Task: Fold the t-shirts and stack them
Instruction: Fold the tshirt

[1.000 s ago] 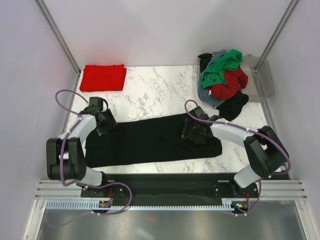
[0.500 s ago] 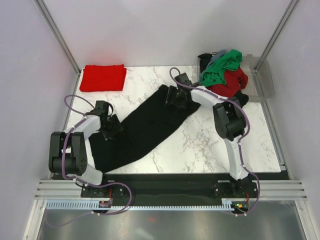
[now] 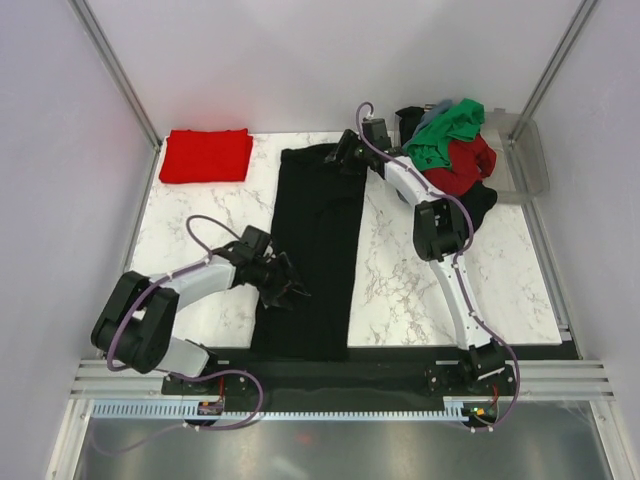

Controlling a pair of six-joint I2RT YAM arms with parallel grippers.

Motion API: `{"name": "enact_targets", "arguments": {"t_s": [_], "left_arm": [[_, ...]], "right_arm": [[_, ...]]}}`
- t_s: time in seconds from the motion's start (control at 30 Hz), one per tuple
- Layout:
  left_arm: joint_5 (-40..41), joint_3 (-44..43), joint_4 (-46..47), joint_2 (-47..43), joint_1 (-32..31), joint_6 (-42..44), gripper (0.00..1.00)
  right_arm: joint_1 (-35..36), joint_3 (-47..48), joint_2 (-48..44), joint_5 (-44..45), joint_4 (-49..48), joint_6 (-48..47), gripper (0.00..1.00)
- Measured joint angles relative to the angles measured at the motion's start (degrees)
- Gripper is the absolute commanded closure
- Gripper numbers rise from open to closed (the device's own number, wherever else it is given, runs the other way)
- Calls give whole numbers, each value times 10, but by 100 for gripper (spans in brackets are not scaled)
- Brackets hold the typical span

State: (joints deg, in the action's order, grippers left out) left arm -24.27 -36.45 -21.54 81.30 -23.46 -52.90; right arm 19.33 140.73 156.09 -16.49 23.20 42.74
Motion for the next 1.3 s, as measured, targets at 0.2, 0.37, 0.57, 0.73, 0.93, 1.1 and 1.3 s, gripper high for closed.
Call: {"name": "enact_targets", "arguments": {"t_s": [0.2, 0.37, 0.57, 0.73, 0.93, 1.1, 1.3], "left_arm": [[-33, -70, 45, 75, -102, -78, 32], [-47, -120, 58, 89, -132, -100, 32], [-2, -172, -12, 33, -140, -87, 31], [85, -237, -112, -53, -139, -35, 29], [149, -244, -210, -154, -83, 22, 29], [166, -167, -249, -236, -28, 42, 30], [167, -69, -260, -291, -29, 50, 31]], "right_arm": [[-13, 26, 45, -5, -113, 41, 25], [-15, 35, 69, -3, -189, 61, 16], [-19, 22, 62, -28, -222, 64, 4], [-23, -24, 2, -47, -204, 61, 2], [-22, -185, -250, -41, -120, 33, 2], [17, -514, -633, 41, -91, 3, 3], [172, -832, -909, 103, -52, 33, 9]]}}
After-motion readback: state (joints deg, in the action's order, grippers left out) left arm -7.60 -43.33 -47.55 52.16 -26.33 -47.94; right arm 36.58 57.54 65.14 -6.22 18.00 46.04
